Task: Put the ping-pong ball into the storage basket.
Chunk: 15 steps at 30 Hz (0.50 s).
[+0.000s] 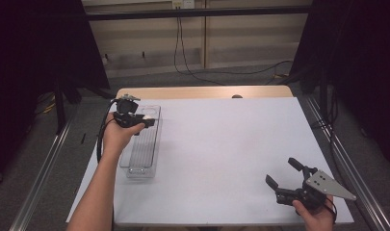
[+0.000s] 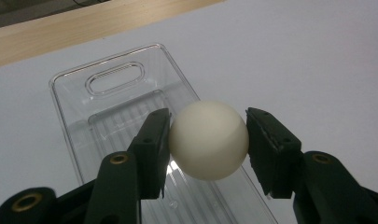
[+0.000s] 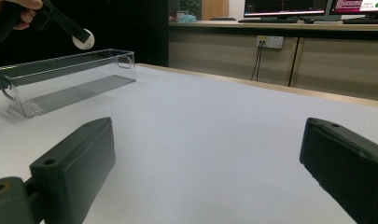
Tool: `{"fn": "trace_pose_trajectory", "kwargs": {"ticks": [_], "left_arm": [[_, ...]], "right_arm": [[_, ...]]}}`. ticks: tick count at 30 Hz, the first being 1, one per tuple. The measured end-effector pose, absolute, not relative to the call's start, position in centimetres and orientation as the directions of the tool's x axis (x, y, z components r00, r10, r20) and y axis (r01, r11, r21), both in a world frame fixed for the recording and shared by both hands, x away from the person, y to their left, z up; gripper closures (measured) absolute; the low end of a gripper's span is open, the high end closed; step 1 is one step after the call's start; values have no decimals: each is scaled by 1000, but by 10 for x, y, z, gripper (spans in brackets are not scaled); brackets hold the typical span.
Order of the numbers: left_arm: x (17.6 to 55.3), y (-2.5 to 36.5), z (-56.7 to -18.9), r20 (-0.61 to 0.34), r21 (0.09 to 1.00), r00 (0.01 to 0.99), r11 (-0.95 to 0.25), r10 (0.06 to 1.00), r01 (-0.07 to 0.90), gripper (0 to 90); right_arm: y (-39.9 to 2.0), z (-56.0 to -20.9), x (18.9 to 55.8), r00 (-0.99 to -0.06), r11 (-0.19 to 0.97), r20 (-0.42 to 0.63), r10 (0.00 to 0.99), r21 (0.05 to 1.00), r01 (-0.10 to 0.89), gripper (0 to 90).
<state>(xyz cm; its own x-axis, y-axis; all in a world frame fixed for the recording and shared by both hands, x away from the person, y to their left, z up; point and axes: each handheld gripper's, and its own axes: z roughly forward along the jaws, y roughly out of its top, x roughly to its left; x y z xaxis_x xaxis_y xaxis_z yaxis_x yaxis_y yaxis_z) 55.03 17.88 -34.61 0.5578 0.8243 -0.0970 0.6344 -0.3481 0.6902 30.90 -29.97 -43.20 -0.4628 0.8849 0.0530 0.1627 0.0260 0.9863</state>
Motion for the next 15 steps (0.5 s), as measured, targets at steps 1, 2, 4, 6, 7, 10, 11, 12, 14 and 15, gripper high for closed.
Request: {"fn": "trace_pose_trajectory", "kwargs": {"ticks": [1, 2, 4, 6, 7, 10, 11, 12, 14, 15], "left_arm": [[551, 179, -347, -99, 691, 557, -346, 825, 635, 512], [551, 179, -347, -106, 685, 553, -342, 826, 643, 512], [551, 180, -349, -108, 692, 552, -336, 827, 639, 512], [552, 182, -350, -97, 683, 556, -350, 826, 640, 512], [552, 183, -351, -94, 689, 554, -348, 827, 636, 512], [552, 183, -353, -100, 688, 546, -338, 832, 642, 512], [552, 184, -353, -98, 678, 548, -347, 831, 648, 512], [552, 185, -353, -109, 680, 547, -339, 830, 650, 512], [552, 184, -355, -106, 692, 534, -323, 839, 645, 512], [553, 185, -355, -102, 684, 537, -333, 838, 649, 512]], "right_arm": [[-300, -432, 309, -463, 25, 54, 885, 986, 163, 29], [-300, -432, 309, -463, 26, 53, 885, 986, 163, 29], [-299, -432, 309, -461, 25, 53, 886, 986, 162, 29], [-300, -432, 309, -460, 24, 54, 886, 986, 163, 29], [-300, -432, 309, -463, 24, 56, 885, 986, 165, 29], [-300, -432, 309, -458, 25, 52, 887, 987, 161, 29], [-299, -432, 309, -457, 24, 52, 888, 987, 160, 29], [-300, -432, 309, -456, 26, 51, 888, 987, 159, 29], [-299, -432, 309, -457, 24, 54, 888, 986, 162, 29], [-299, -432, 309, -457, 24, 53, 888, 987, 161, 29]]}}
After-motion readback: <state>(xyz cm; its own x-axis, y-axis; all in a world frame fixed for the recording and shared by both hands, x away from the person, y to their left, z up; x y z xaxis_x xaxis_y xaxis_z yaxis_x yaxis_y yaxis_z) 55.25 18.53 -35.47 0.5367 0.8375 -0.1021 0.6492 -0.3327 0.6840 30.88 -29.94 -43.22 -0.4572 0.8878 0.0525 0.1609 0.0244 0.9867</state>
